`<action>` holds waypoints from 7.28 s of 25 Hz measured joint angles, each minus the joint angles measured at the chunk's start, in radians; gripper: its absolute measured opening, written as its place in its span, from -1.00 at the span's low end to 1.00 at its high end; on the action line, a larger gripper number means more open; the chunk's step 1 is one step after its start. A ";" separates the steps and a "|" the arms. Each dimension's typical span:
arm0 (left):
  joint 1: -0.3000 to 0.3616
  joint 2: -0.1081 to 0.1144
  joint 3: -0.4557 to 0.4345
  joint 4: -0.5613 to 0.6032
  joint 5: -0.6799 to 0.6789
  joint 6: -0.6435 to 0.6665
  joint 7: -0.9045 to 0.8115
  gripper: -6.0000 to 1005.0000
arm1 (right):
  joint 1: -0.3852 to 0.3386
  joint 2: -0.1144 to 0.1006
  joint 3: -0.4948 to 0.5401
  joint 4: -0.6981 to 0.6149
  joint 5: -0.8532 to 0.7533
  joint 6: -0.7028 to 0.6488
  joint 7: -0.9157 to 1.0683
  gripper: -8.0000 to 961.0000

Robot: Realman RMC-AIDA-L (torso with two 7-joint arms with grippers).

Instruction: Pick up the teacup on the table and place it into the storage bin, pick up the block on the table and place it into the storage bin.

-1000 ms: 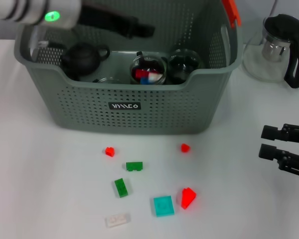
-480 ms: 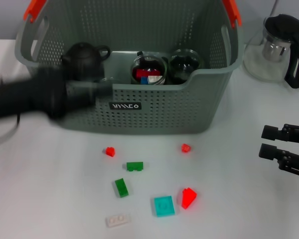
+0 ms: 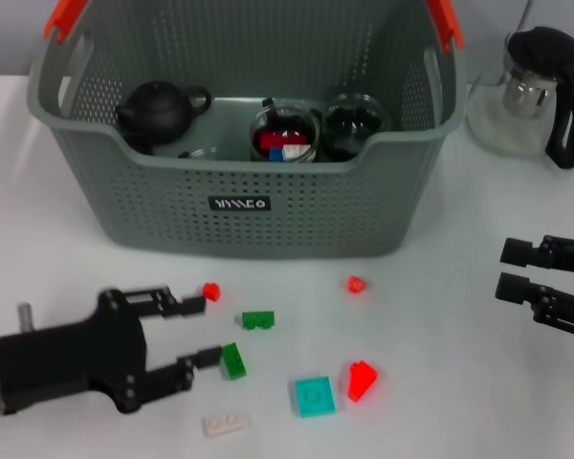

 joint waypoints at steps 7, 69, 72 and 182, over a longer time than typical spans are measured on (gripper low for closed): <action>-0.048 0.005 0.034 -0.087 0.083 -0.123 -0.002 0.07 | 0.004 -0.003 -0.001 -0.001 0.000 0.002 0.001 0.04; -0.101 -0.001 0.126 -0.194 0.129 -0.431 0.047 0.23 | -0.008 -0.002 -0.006 -0.004 -0.011 0.014 0.012 0.04; -0.101 -0.001 0.140 -0.192 0.136 -0.431 0.048 0.23 | -0.008 -0.002 -0.006 -0.003 -0.011 0.015 0.012 0.04; -0.053 -0.001 0.118 -0.133 0.218 -0.216 0.185 0.10 | 0.005 -0.004 -0.006 -0.006 -0.011 0.039 0.038 0.04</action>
